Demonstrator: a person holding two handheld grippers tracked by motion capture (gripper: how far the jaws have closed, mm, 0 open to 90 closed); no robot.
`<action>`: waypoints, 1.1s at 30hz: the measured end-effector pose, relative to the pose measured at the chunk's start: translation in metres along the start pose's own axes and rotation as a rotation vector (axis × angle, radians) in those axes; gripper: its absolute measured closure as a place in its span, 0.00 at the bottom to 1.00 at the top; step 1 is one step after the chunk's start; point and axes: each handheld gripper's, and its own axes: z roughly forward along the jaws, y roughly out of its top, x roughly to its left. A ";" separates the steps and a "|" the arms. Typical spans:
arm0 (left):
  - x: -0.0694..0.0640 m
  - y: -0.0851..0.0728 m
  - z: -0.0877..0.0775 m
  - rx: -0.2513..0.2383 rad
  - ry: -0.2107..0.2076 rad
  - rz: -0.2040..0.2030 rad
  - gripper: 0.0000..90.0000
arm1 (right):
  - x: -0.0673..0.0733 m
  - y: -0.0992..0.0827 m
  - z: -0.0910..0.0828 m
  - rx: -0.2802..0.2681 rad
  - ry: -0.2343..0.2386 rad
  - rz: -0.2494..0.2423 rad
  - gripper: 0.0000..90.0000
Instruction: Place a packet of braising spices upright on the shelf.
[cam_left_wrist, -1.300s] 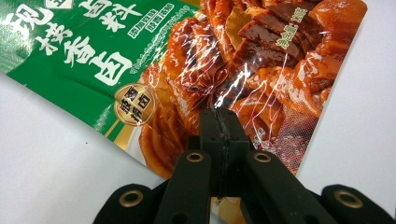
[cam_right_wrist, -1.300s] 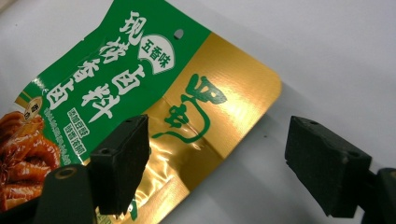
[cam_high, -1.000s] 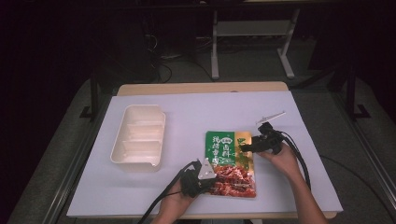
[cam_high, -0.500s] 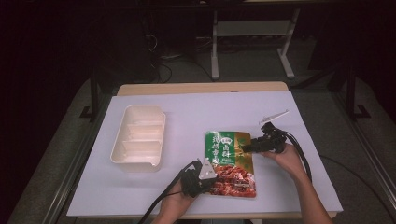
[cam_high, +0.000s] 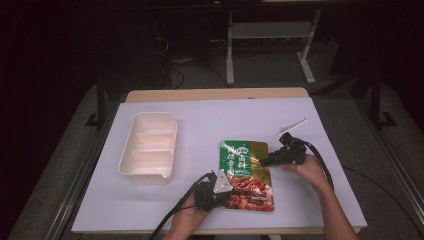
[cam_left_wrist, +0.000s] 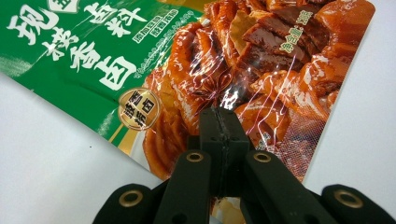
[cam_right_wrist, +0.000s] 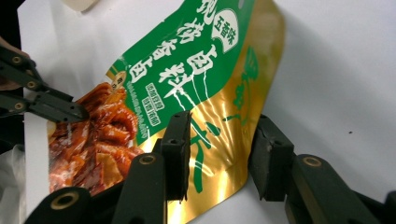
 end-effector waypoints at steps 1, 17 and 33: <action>0.000 0.000 0.000 -0.001 -0.001 -0.002 1.00 | 0.000 0.000 0.001 -0.005 0.007 0.001 0.70; 0.000 0.000 0.001 -0.005 0.007 -0.002 1.00 | 0.007 0.001 0.020 -0.034 -0.070 -0.009 0.77; 0.003 0.000 -0.002 -0.009 0.009 -0.018 0.91 | 0.015 0.005 0.011 -0.037 -0.104 0.000 1.00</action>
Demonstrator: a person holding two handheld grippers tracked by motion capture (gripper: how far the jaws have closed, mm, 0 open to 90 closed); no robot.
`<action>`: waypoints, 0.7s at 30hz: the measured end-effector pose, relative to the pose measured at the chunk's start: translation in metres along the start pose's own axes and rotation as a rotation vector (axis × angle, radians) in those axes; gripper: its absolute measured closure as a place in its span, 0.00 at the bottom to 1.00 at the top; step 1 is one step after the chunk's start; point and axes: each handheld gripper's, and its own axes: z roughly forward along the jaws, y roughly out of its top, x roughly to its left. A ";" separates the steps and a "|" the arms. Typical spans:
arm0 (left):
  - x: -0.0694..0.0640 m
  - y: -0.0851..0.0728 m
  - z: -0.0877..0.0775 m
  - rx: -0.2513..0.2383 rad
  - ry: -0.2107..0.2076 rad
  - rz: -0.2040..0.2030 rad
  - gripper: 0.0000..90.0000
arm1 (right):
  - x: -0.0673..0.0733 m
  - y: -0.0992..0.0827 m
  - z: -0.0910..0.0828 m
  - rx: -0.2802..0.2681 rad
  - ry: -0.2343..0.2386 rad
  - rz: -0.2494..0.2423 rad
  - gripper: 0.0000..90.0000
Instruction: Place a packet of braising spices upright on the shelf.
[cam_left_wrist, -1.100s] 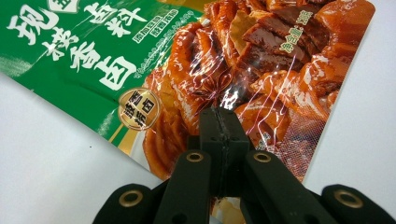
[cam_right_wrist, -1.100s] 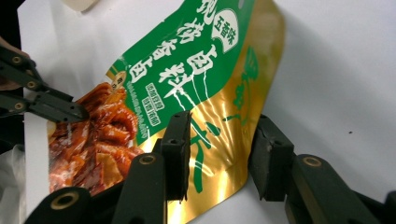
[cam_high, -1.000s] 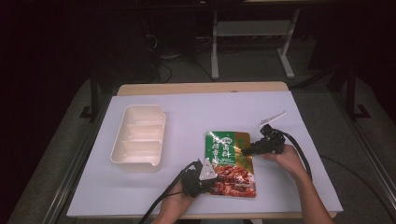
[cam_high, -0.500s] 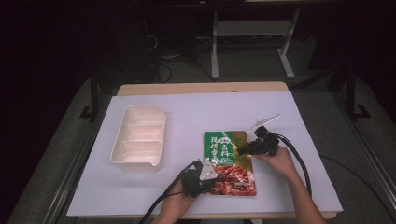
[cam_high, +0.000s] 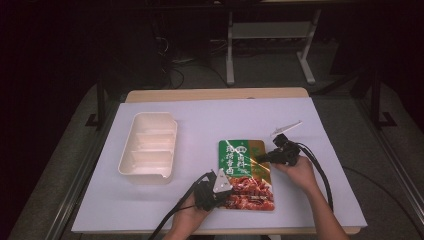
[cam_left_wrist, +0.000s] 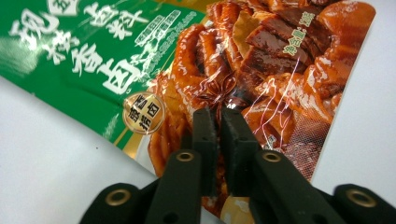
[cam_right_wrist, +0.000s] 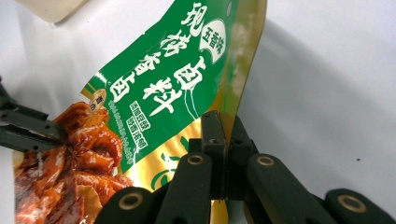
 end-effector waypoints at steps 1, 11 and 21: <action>0.000 0.000 -0.001 0.000 0.004 0.000 0.90 | 0.001 0.000 -0.002 -0.009 0.002 0.000 1.00; 0.002 -0.005 -0.020 -0.048 0.029 -0.001 0.81 | 0.018 0.008 -0.021 -0.062 -0.010 -0.021 1.00; -0.002 -0.012 -0.042 -0.107 0.031 -0.016 0.65 | 0.040 0.019 -0.043 -0.134 0.014 -0.063 1.00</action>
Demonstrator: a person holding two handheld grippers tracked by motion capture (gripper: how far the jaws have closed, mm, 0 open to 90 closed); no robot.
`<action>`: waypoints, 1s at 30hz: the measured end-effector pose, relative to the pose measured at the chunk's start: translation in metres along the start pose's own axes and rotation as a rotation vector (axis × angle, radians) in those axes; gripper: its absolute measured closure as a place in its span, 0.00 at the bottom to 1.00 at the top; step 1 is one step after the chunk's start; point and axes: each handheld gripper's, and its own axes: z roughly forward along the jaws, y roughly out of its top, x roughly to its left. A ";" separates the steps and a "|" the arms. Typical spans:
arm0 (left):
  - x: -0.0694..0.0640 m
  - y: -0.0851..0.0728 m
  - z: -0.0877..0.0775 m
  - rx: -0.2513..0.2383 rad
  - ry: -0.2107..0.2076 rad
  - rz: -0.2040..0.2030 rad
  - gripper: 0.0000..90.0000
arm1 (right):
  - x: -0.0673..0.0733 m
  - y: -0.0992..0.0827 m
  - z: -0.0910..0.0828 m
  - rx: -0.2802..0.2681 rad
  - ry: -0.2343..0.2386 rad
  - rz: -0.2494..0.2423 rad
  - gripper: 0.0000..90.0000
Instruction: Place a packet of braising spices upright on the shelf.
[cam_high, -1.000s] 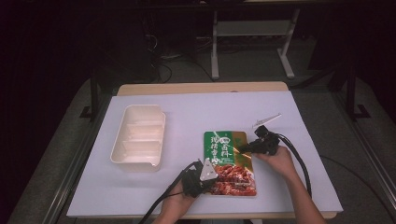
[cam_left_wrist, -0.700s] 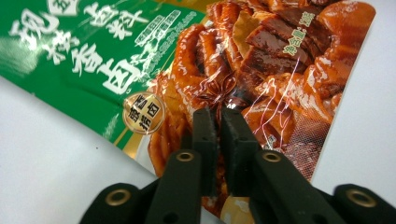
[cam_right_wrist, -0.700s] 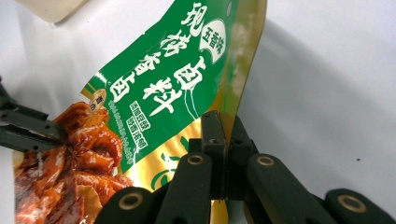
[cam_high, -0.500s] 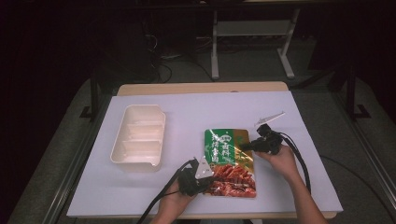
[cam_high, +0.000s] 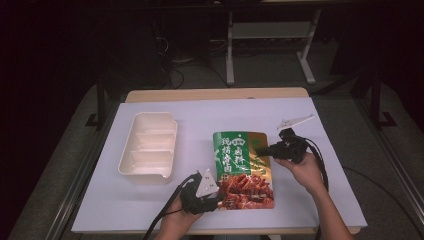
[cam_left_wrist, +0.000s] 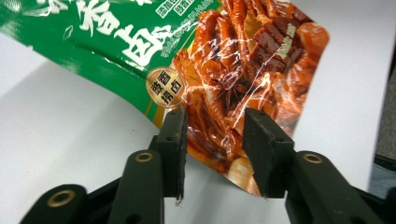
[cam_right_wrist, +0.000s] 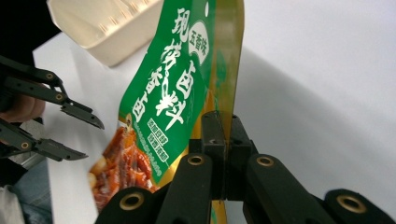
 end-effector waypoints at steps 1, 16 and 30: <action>0.000 -0.001 -0.002 -0.005 -0.010 -0.010 0.64 | 0.002 0.001 -0.002 -0.003 -0.005 -0.002 1.00; 0.003 -0.021 -0.036 -0.061 -0.004 -0.043 0.47 | 0.036 0.020 -0.030 -0.077 0.004 -0.080 1.00; 0.011 -0.050 -0.068 -0.069 0.040 -0.037 0.41 | 0.069 0.045 -0.037 -0.128 0.016 -0.163 1.00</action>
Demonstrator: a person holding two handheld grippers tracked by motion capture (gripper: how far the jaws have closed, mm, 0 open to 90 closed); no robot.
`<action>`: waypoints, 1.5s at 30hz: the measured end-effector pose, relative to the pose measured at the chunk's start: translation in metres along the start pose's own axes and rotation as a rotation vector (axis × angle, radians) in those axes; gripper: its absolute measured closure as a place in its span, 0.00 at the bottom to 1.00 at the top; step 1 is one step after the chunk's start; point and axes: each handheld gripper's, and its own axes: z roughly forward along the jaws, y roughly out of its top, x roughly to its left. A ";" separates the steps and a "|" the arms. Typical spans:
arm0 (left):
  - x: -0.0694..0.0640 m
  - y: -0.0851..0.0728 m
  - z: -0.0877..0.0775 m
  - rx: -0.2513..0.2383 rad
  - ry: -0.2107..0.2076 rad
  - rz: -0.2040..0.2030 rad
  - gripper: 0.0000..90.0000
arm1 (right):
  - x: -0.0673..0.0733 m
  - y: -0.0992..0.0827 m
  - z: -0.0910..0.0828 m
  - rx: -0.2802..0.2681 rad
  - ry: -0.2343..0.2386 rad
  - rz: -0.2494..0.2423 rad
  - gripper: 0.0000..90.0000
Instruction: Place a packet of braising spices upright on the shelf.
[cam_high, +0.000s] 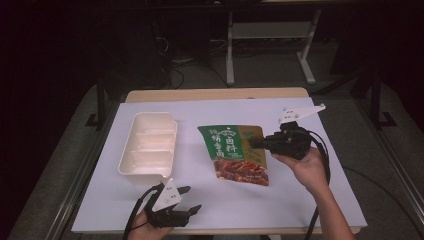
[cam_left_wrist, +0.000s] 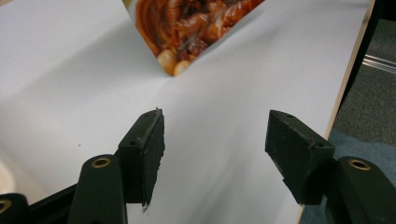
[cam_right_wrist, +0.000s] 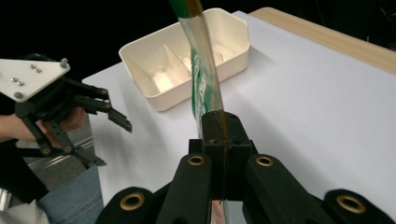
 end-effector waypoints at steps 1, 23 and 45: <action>0.000 0.000 0.000 0.000 0.000 0.000 0.41 | 0.000 0.000 0.000 0.000 0.000 0.000 1.00; 0.007 -0.030 -0.026 -0.016 0.000 -0.005 0.30 | 0.019 0.062 0.057 -0.092 0.021 -0.042 1.00; 0.015 -0.035 -0.033 -0.049 0.011 -0.030 0.26 | 0.029 0.121 0.106 -0.111 0.035 -0.087 1.00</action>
